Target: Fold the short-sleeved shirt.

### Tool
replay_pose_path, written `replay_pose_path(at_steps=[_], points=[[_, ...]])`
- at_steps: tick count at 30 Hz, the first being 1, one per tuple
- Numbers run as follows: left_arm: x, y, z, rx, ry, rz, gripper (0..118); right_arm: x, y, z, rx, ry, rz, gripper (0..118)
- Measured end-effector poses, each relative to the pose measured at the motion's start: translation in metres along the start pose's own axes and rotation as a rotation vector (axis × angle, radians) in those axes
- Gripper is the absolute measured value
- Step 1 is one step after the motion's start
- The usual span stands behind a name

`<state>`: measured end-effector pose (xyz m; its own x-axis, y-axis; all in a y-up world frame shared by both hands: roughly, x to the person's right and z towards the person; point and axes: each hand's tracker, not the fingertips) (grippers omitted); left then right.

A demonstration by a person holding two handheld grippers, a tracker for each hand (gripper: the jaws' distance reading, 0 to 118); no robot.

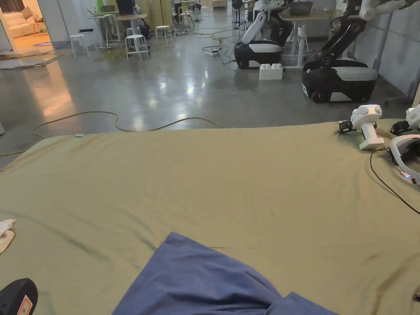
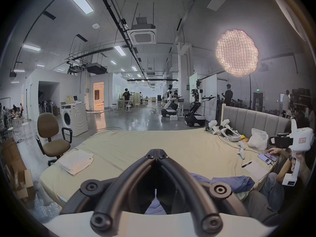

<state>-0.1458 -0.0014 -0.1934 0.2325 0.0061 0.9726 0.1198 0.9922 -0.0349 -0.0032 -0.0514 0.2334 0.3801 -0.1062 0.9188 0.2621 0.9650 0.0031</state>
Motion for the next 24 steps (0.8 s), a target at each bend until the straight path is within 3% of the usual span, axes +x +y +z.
replay_pose_path(at_steps=[7, 12, 14, 16, 17, 24], points=[[-0.009, -0.005, -0.006, -0.014, -0.059, 0.098, 0, -0.004, -0.001, -0.001, -0.012, 0.02, -0.02, 0], [-0.047, -0.031, -0.021, -0.124, -0.043, 0.276, 1, -0.001, -0.005, -0.004, -0.039, 0.04, -0.019, 0], [-0.064, -0.05, -0.026, -0.183, 0.012, 0.276, 29, 0.0, -0.008, -0.007, -0.057, 0.041, -0.025, 0], [-0.08, -0.07, -0.037, -0.276, 0.03, 0.28, 83, 0.001, -0.01, -0.009, -0.071, 0.04, -0.029, 0], [-0.087, -0.083, -0.044, -0.332, 0.064, 0.279, 93, 0.001, -0.012, -0.01, -0.079, 0.042, -0.032, 0], [-0.14, -0.193, -0.101, -0.616, 0.095, 0.403, 94, -0.001, -0.021, -0.025, -0.137, 0.062, -0.049, 0]])
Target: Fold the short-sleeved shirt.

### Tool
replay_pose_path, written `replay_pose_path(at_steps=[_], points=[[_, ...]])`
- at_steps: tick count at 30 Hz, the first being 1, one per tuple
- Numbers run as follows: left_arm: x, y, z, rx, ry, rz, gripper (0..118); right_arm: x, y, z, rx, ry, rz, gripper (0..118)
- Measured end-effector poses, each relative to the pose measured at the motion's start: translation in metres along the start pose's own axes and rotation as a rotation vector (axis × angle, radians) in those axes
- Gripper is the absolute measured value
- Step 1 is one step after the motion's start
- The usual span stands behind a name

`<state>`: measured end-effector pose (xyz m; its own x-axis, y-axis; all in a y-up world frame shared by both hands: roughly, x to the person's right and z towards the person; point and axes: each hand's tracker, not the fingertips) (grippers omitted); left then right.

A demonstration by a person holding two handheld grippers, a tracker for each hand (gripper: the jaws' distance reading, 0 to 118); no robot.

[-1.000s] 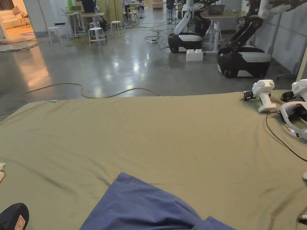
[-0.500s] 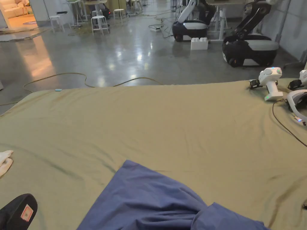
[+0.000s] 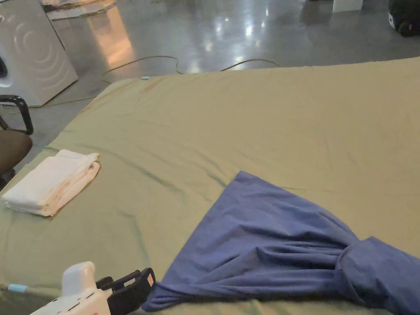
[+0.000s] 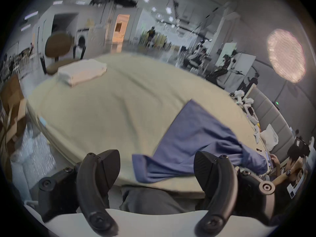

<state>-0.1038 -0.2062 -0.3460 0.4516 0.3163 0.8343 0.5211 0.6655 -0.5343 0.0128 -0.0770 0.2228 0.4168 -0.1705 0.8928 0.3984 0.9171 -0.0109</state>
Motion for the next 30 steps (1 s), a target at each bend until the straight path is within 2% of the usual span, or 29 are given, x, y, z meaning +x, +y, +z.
replay_pose_path(at_steps=[3, 7, 8, 9, 10, 12, 16, 18, 19, 20, 22, 24, 27, 30], points=[[-0.016, -0.005, -0.03, -0.081, -0.041, 0.071, 94, -0.002, -0.001, -0.002, -0.022, -0.004, 0.012, 0], [-0.014, -0.012, -0.048, -0.113, -0.019, 0.028, 89, -0.002, -0.004, -0.001, -0.032, -0.018, 0.017, 0], [-0.015, -0.013, -0.057, -0.163, -0.021, 0.009, 80, -0.001, -0.005, -0.001, -0.037, -0.02, 0.011, 0], [-0.016, -0.015, -0.063, -0.186, -0.024, 0.0, 64, 0.001, -0.006, -0.002, -0.045, -0.022, 0.004, 0], [-0.016, -0.016, -0.069, -0.207, -0.02, -0.006, 40, 0.002, -0.007, -0.003, -0.052, -0.026, 0.002, 0], [-0.014, -0.018, -0.078, -0.221, 0.048, -0.09, 35, 0.005, -0.007, -0.005, -0.067, -0.044, 0.01, 0], [-0.016, -0.009, -0.078, -0.254, 0.025, -0.079, 23, -0.003, -0.009, -0.017, -0.117, -0.066, -0.002, 0], [-0.014, -0.008, -0.086, -0.317, 0.036, -0.139, 22, 0.001, -0.003, -0.038, -0.192, -0.098, -0.029, 0], [-0.012, -0.006, -0.089, -0.329, 0.045, -0.167, 22, 0.002, 0.001, -0.049, -0.225, -0.083, -0.035, 3], [-0.008, -0.005, -0.093, -0.353, 0.055, -0.183, 22, 0.008, 0.005, -0.068, -0.283, -0.053, -0.035, 20], [-0.004, -0.002, -0.098, -0.375, 0.07, -0.182, 22, 0.017, 0.008, -0.108, -0.42, -0.006, -0.016, 85], [-0.004, -0.002, -0.098, -0.387, 0.066, -0.182, 22, 0.028, 0.001, -0.156, -0.5, 0.049, -0.029, 85], [-0.007, -0.002, -0.095, -0.384, 0.058, -0.158, 22, 0.039, -0.012, -0.226, -0.633, 0.035, -0.015, 85], [-0.003, -0.004, -0.091, -0.38, 0.051, -0.129, 22, 0.049, -0.028, -0.287, -0.771, 0.009, -0.064, 85]])
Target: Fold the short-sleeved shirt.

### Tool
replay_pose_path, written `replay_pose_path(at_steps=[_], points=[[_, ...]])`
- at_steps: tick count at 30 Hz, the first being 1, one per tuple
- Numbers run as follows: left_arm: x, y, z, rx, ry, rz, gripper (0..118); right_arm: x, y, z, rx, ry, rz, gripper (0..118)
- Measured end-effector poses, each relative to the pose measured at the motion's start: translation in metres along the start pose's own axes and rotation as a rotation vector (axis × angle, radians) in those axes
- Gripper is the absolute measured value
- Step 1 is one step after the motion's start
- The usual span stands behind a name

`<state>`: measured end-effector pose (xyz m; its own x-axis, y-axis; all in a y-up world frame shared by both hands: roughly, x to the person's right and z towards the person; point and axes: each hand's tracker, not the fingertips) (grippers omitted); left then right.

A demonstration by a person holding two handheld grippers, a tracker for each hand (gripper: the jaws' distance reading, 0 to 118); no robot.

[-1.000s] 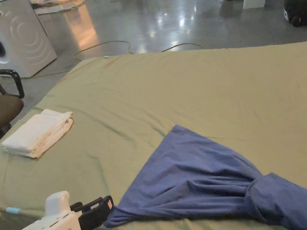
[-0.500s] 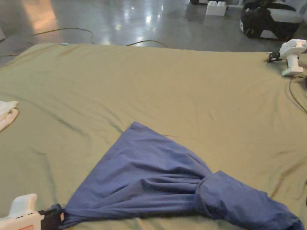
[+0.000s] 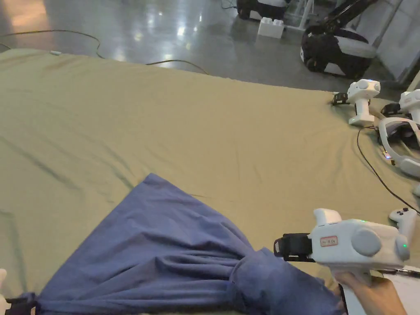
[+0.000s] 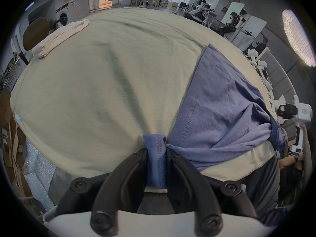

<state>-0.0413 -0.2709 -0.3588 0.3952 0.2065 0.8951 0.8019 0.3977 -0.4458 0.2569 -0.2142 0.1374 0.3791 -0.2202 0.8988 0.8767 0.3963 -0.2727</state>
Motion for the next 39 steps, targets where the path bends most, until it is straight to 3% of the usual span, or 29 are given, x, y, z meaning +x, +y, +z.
replay_pose_path(at_steps=[4, 6, 8, 12, 16, 22, 30, 33, 35, 36, 37, 39], points=[[0.002, -0.001, 0.002, 0.001, -0.004, 0.01, 22, 0.009, 0.018, -0.05, -0.104, -0.036, -0.045, 80], [0.002, -0.003, 0.002, 0.003, -0.009, 0.016, 22, 0.003, 0.014, -0.062, -0.134, -0.077, -0.013, 73], [0.001, -0.001, 0.003, 0.006, -0.013, 0.026, 22, -0.003, 0.012, -0.063, -0.113, -0.102, 0.055, 72], [0.004, -0.002, 0.003, 0.011, -0.008, 0.027, 22, -0.018, 0.01, -0.057, -0.114, -0.109, 0.076, 59], [0.001, -0.003, 0.004, 0.019, -0.011, 0.03, 22, -0.026, 0.006, -0.062, -0.121, -0.134, 0.11, 59], [-0.009, -0.001, 0.001, 0.027, -0.024, 0.057, 22, -0.015, 0.011, -0.045, -0.046, -0.069, -0.048, 62], [-0.006, -0.002, 0.002, 0.028, -0.024, 0.056, 22, -0.02, 0.003, -0.056, -0.126, -0.036, -0.053, 65], [-0.007, -0.001, -0.002, 0.028, -0.018, 0.056, 22, -0.027, -0.001, -0.061, -0.127, -0.077, 0.015, 64], [-0.007, -0.001, -0.002, 0.028, -0.013, 0.055, 22, -0.032, -0.001, -0.061, -0.127, -0.101, 0.027, 56], [-0.007, -0.001, -0.002, 0.028, -0.012, 0.056, 22, -0.033, -0.001, -0.06, -0.122, -0.104, 0.03, 37], [-0.007, -0.001, -0.002, 0.029, -0.011, 0.058, 22, -0.032, -0.002, -0.06, -0.11, -0.142, 0.054, 10], [-0.008, -0.002, -0.003, 0.035, -0.01, 0.065, 22, -0.028, -0.007, -0.057, -0.101, -0.109, 0.039, 3]])
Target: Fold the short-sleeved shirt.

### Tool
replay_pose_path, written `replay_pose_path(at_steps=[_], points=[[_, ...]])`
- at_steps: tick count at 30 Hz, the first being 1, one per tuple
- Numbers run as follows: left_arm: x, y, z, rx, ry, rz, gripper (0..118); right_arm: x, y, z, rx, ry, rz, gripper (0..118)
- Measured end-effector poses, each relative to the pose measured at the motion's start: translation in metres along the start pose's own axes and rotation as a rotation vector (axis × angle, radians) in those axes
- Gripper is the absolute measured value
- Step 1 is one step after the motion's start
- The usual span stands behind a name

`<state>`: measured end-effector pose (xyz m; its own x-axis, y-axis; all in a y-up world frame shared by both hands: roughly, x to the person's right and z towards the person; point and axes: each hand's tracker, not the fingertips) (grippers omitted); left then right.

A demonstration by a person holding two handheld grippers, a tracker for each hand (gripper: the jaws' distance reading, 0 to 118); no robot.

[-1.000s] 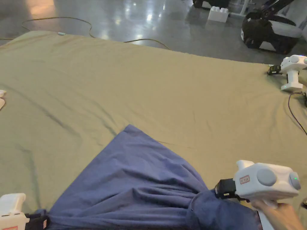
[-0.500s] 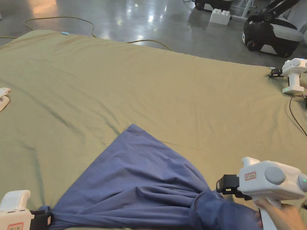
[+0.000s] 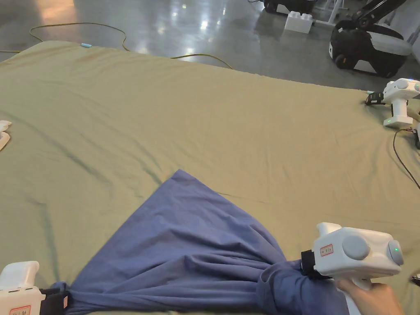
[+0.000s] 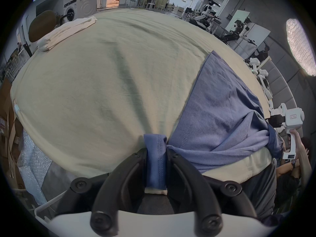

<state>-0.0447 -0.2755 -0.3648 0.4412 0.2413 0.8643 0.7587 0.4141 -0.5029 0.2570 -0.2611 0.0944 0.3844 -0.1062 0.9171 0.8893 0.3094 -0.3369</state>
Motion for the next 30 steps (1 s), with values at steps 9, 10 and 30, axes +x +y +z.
replay_pose_path(at_steps=[9, 10, 30], points=[[-0.001, 0.0, 0.027, 0.078, -0.049, 0.046, 8, 0.019, -0.023, 0.072, 0.21, 0.122, -0.048, 1], [0.0, 0.001, 0.037, 0.125, -0.058, 0.058, 7, 0.022, -0.026, 0.086, 0.253, 0.136, -0.043, 1], [0.168, 0.17, 0.336, 0.825, -0.294, -0.217, 7, 0.101, -0.017, 0.409, 1.091, 0.029, -0.142, 1]])
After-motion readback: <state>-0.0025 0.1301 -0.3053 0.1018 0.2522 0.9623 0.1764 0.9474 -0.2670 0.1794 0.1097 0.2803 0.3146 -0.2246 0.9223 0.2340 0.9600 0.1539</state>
